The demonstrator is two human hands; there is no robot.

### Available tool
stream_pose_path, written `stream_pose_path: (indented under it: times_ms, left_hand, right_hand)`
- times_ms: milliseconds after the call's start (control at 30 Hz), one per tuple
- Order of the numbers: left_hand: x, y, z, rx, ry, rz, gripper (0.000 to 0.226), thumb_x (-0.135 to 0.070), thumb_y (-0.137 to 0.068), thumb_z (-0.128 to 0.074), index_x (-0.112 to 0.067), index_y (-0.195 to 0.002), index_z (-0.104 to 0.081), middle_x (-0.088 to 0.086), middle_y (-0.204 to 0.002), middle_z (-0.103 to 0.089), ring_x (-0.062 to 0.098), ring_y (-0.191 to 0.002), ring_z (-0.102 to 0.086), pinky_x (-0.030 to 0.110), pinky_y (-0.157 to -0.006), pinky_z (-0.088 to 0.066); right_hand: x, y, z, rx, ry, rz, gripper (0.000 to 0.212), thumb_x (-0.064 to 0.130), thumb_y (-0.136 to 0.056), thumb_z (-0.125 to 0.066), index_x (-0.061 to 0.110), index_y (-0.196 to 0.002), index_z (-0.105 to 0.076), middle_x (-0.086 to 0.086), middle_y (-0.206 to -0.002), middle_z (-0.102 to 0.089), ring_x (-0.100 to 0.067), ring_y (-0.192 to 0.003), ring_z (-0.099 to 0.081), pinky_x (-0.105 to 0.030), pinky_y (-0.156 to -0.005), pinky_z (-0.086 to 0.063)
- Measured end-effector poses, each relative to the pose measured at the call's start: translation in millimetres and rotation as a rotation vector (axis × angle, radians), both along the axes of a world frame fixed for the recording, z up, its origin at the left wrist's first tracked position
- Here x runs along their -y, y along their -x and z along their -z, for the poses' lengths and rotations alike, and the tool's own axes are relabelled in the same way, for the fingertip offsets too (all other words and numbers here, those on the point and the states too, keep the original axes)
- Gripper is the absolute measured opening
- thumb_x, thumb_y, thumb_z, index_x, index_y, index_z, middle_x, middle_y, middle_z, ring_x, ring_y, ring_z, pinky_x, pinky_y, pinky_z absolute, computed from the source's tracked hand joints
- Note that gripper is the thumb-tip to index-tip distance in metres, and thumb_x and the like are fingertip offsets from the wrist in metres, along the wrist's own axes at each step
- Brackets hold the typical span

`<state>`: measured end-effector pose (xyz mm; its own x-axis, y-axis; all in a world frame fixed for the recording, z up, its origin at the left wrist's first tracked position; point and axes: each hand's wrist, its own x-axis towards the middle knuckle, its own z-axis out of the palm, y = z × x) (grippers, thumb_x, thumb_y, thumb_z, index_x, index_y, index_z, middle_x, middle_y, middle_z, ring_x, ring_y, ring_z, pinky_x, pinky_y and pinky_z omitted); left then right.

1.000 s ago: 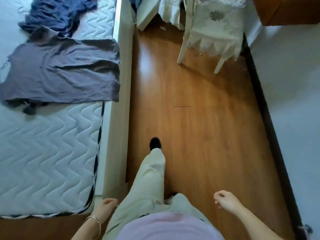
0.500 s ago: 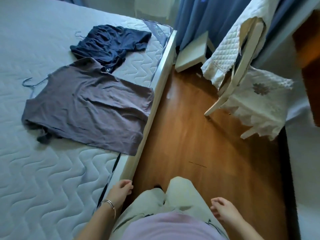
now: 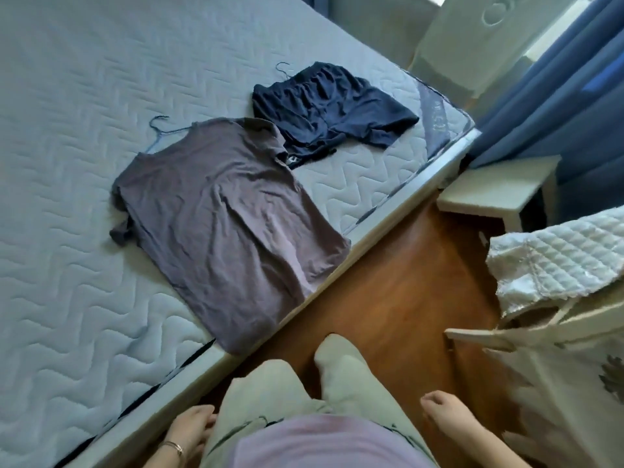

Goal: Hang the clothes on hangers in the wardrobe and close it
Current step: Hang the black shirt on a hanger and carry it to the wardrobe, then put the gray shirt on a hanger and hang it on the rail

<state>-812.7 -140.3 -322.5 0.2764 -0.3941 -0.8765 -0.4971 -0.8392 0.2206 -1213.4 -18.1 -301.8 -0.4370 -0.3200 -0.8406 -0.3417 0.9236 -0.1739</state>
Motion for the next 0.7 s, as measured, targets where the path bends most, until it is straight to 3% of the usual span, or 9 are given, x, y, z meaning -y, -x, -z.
stream_pose_path:
  times_ms: [100, 167, 300, 467, 533, 600, 700]
  left_hand:
    - [11, 42, -13, -0.065, 0.12, -0.049, 0.012, -0.007, -0.089, -0.054, -0.005, -0.085, -0.065, 0.004, -0.082, -0.059, 0.019, -0.084, -0.052, 0.025, -0.077, -0.036]
    - [17, 50, -14, -0.074, 0.136, -0.091, 0.01, -0.008, -0.088, -0.056, -0.005, -0.09, -0.066, 0.009, -0.088, -0.062, 0.021, -0.085, -0.054, 0.03, -0.08, -0.041]
    - [29, 47, -16, -0.08, 0.119, -0.225, 0.022, -0.009, -0.091, -0.05, -0.019, -0.073, -0.057, 0.008, -0.084, -0.06, 0.023, -0.076, -0.054, 0.024, -0.057, -0.036]
    - [32, 36, -6, -0.068, 0.065, -0.274, 0.017, -0.005, -0.09, -0.051, -0.01, -0.076, -0.059, 0.007, -0.078, -0.06, 0.023, -0.079, -0.056, 0.012, -0.045, -0.04]
    - [37, 27, 1, -0.07, 0.038, -0.26, 0.026, -0.005, -0.086, -0.057, -0.015, -0.063, -0.061, 0.002, -0.07, -0.061, 0.02, -0.075, -0.057, 0.016, -0.059, -0.042]
    - [48, 20, 9, -0.054, -0.025, -0.279, 0.03, -0.005, -0.083, -0.059, -0.017, -0.055, -0.06, 0.002, -0.061, -0.061, 0.021, -0.073, -0.058, 0.029, -0.071, -0.048]
    - [80, 15, 16, -0.058, 0.002, -0.353, 0.014, -0.018, -0.067, -0.058, -0.015, -0.053, -0.06, 0.007, -0.057, -0.06, 0.022, -0.071, -0.056, 0.044, -0.084, -0.051]
  right_hand:
    - [52, 58, 1, -0.066, -0.016, -0.095, 0.019, 0.024, -0.088, -0.048, 0.018, -0.096, -0.064, -0.003, -0.092, -0.07, -0.022, -0.088, -0.066, -0.031, -0.08, -0.051]
    - [90, 72, 0, -0.079, 0.041, -0.109, 0.018, 0.022, -0.089, -0.048, 0.017, -0.094, -0.064, -0.005, -0.088, -0.071, -0.025, -0.089, -0.067, -0.034, -0.08, -0.051]
    - [154, 61, 8, -0.032, 0.092, -0.162, 0.016, 0.018, -0.088, -0.05, 0.014, -0.092, -0.065, -0.003, -0.073, -0.069, -0.026, -0.075, -0.068, -0.032, -0.067, -0.05]
    - [214, 6, 13, 0.075, 0.063, -0.319, 0.012, 0.014, -0.088, -0.053, 0.012, -0.092, -0.064, -0.004, -0.077, -0.066, -0.02, -0.069, -0.058, -0.022, -0.058, -0.042]
    - [238, -17, 13, 0.134, 0.059, -0.357, 0.009, 0.011, -0.088, -0.053, 0.014, -0.086, -0.061, 0.001, -0.067, -0.062, -0.016, -0.061, -0.056, -0.019, -0.053, -0.041]
    - [263, -36, 9, 0.19, 0.037, -0.402, 0.013, 0.012, -0.089, -0.052, 0.019, -0.081, -0.059, 0.003, -0.067, -0.061, -0.012, -0.056, -0.055, -0.015, -0.048, -0.041]
    - [306, -54, -2, 0.265, 0.039, -0.392, 0.016, 0.009, -0.091, -0.05, 0.016, -0.081, -0.059, -0.001, -0.069, -0.06, -0.012, -0.055, -0.054, -0.011, -0.04, -0.037]
